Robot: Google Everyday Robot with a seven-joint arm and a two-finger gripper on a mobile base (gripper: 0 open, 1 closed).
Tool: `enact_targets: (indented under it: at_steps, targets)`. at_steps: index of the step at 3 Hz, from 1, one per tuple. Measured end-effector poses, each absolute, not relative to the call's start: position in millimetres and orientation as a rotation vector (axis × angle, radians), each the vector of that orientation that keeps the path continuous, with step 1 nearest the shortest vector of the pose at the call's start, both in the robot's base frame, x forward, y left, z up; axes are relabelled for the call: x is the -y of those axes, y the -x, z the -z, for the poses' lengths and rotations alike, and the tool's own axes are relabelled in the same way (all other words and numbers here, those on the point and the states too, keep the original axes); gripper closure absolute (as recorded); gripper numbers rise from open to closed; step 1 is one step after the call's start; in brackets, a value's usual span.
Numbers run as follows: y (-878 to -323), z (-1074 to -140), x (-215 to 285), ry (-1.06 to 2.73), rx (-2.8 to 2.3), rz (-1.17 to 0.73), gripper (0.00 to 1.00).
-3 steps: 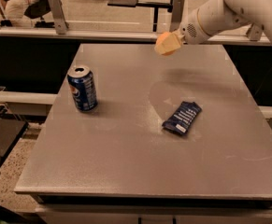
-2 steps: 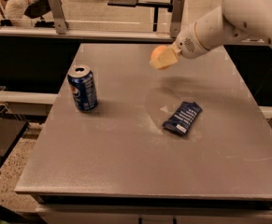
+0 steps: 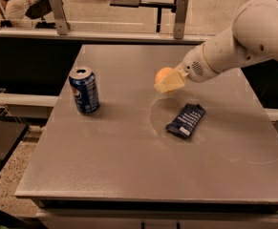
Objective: Move orange near rxbar blueberry
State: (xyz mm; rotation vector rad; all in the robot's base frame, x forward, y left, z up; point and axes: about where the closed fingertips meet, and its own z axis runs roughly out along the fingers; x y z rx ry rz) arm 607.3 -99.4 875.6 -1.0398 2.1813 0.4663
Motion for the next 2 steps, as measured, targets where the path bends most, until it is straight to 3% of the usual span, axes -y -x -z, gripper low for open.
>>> enact_targets:
  at_steps: [2]
  targets:
    - [-560, -857, 111, 1.043, -2.228, -0.457, 1.0]
